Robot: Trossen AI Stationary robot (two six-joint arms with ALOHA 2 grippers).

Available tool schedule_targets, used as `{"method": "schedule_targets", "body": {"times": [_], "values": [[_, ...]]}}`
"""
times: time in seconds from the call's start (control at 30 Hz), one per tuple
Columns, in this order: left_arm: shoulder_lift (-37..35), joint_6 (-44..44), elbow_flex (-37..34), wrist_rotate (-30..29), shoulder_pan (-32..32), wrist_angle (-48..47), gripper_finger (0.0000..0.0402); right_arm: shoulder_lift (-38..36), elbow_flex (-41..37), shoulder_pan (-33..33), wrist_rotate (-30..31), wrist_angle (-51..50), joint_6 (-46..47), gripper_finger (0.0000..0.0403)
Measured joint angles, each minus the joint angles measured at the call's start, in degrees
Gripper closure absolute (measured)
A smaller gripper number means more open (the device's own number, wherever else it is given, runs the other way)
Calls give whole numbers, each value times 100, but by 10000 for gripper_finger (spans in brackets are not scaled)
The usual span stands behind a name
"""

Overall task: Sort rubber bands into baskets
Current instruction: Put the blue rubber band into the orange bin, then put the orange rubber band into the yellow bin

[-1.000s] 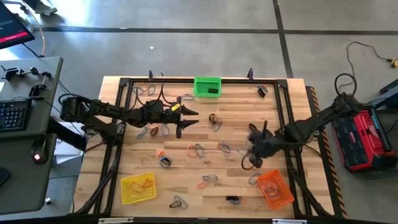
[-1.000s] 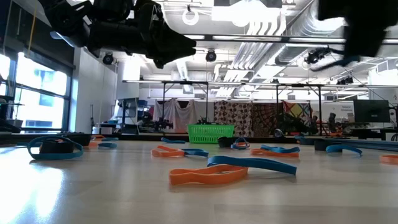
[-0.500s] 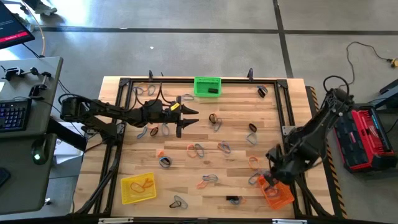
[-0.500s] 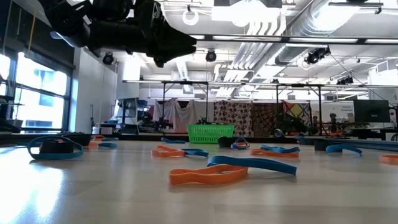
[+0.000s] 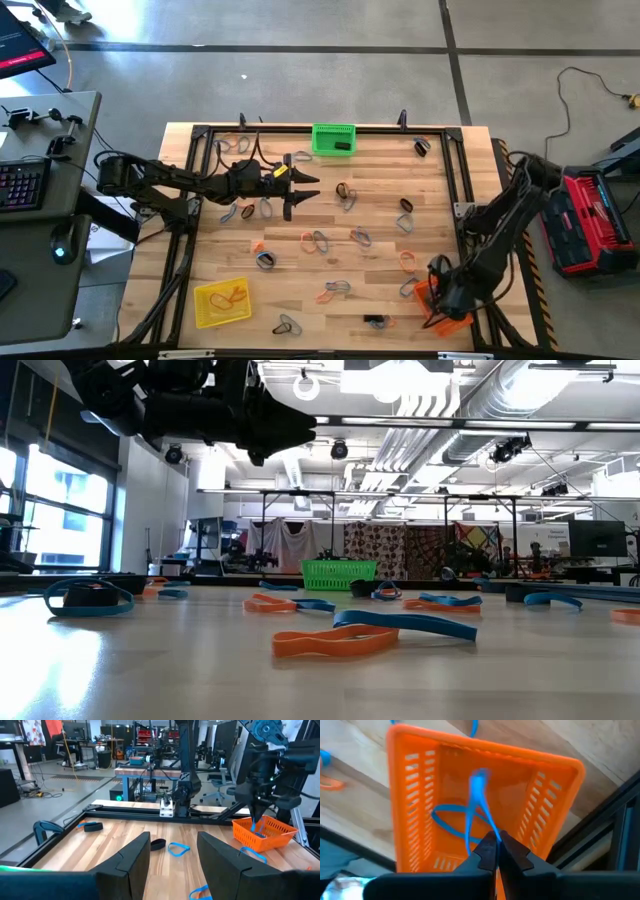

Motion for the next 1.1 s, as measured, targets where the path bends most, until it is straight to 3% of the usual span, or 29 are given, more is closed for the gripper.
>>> {"method": "schedule_targets", "body": {"times": [0.3, 0.47, 0.63, 0.73, 0.9, 1.1], "values": [[0, -7, 0, 0, 0, -14, 245, 504, 0, -23, -95, 134, -143, 382], [0, -2, 0, 0, 0, -19, 245, 532, 0, -149, -171, 183, -149, 336], [0, -3, 0, -81, 0, -22, 245, 530, 0, -419, -782, 122, -516, 278], [-89, 64, 0, -73, 30, -126, 247, 523, 125, -553, -1070, -135, -732, 265], [-543, 188, 0, 181, 111, -741, 270, 514, 757, -656, -804, -1031, -1222, 284], [-1200, 476, 0, 261, 91, -1897, 319, 510, 1520, -907, -72, -1925, -2046, 365]]}}
